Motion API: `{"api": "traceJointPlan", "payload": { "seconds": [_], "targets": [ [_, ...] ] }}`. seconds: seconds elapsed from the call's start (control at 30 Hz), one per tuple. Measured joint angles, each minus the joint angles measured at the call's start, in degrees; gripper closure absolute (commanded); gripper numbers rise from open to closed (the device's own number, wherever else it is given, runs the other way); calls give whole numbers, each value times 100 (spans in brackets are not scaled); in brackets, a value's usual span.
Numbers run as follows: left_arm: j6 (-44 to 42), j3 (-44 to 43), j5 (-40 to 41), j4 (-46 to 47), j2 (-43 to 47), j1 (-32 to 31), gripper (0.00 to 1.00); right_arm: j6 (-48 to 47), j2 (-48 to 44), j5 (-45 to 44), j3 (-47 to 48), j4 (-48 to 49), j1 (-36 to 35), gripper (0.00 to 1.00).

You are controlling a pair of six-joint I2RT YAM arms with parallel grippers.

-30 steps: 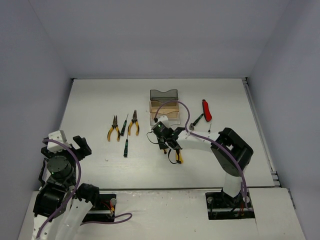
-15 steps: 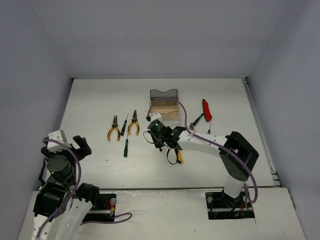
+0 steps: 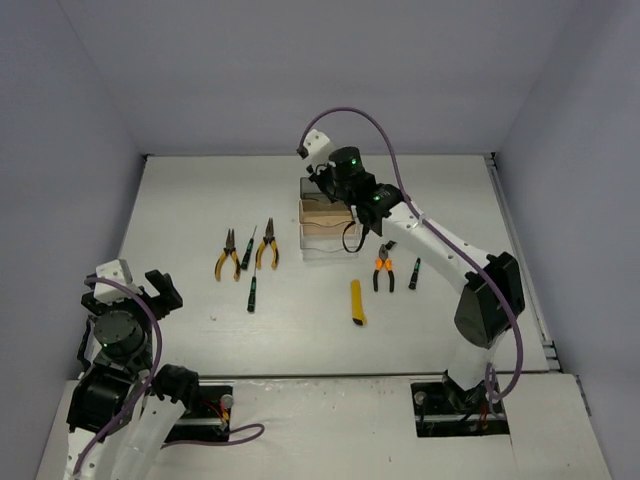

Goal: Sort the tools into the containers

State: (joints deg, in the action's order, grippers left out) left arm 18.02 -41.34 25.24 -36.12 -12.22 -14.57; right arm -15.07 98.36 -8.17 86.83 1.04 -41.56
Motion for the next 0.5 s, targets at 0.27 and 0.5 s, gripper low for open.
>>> {"api": "traceJointPlan", "payload": {
  "seconds": [0.27, 0.5],
  "targets": [
    [-2, 2, 35, 2, 29, 0, 19, -2549, 1013, 762, 474, 2, 660, 100],
    [-2, 57, 33, 8, 34, 0, 19, -3630, 1775, 1325, 906, -70, 744, 100]
  ]
}}
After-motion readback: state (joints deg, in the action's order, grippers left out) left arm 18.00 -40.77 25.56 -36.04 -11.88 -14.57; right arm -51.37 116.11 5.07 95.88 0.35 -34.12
